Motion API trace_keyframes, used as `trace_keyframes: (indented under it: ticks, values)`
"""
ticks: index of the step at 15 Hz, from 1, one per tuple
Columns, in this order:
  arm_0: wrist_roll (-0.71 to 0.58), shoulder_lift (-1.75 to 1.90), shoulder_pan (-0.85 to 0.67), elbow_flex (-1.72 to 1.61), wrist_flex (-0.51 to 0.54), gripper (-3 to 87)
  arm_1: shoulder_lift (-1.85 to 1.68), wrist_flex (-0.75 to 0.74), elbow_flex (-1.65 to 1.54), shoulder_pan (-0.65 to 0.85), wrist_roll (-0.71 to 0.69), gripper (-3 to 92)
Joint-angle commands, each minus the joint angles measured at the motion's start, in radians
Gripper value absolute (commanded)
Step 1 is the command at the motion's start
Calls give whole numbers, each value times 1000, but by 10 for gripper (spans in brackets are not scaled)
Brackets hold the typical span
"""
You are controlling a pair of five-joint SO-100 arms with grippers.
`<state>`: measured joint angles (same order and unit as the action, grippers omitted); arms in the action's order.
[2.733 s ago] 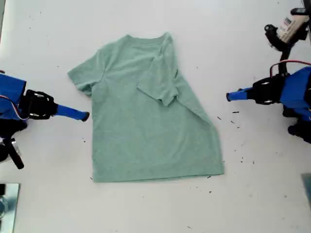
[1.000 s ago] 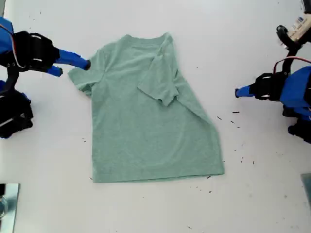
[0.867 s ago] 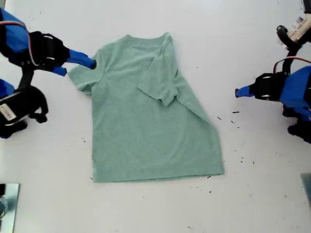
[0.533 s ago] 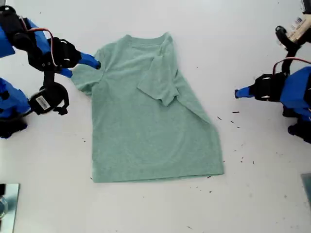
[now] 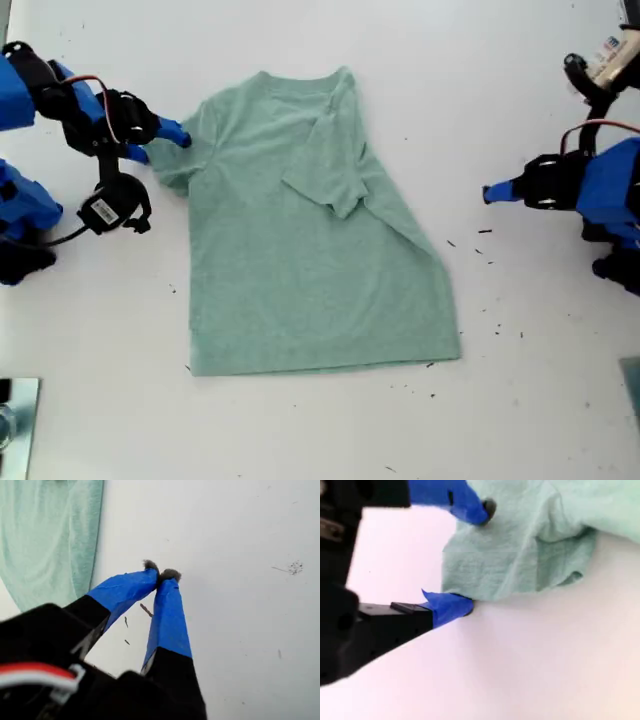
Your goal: Fold t shirt
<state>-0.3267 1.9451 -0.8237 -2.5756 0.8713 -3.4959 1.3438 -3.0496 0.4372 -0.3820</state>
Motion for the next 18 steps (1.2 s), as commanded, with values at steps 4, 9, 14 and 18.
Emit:
trace_keyframes:
  ticks: [4, 9, 14, 18]
  values:
    - [89, 195, 204, 296, 176, -2, -6, -11, -60, 3, -11, 25]
    - [57, 225, 253, 557, 239, -2, -6, -11, -60, -34, 37, 25]
    - [49, 255, 296, 563, 167, -2, -6, -11, -60, -49, 69, 25]
    - [26, -9, 399, 862, 163, -2, -6, -12, -60, -49, 78, 25]
